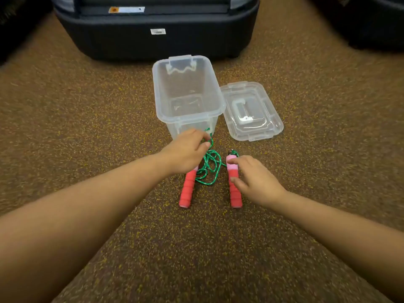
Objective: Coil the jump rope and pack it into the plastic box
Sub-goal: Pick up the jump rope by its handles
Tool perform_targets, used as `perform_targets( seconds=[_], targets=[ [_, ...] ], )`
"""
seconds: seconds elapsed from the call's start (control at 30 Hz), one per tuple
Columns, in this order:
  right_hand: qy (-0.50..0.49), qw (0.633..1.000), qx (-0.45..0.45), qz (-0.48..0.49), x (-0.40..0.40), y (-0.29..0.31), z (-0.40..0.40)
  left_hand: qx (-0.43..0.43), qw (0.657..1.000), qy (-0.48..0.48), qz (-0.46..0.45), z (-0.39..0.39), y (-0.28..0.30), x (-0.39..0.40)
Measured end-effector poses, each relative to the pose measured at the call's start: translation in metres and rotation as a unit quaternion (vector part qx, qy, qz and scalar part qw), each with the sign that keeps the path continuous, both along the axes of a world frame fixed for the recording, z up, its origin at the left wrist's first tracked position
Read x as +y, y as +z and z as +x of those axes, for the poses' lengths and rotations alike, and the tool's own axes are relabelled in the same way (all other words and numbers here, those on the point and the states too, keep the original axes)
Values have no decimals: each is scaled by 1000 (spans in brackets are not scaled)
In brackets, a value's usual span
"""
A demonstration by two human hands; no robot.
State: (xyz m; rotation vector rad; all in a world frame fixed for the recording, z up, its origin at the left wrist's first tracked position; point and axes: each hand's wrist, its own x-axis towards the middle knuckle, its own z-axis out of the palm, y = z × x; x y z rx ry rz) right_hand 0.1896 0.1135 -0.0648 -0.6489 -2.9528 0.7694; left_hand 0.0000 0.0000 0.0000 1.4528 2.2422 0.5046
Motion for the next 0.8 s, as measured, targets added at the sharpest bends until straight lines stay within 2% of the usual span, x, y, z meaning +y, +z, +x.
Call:
perform_targets(
  seconds=[0.2,0.47,0.7,0.8],
  targets=[
    [-46,997,-61,-32,-4,-30,12,-8,999,-7,-36,5,-19,7],
    [-201,968,-56,-141,-12,-52,-7,-27,998,6,-50,6,-30,11],
    [-313,906,-104,-264,-12,-58,-24,-51,998,15,-43,0,-36,10],
    [-356,845,-77,-391,-7,-49,-23,-104,993,42,-32,-4,-34,12]
  ],
)
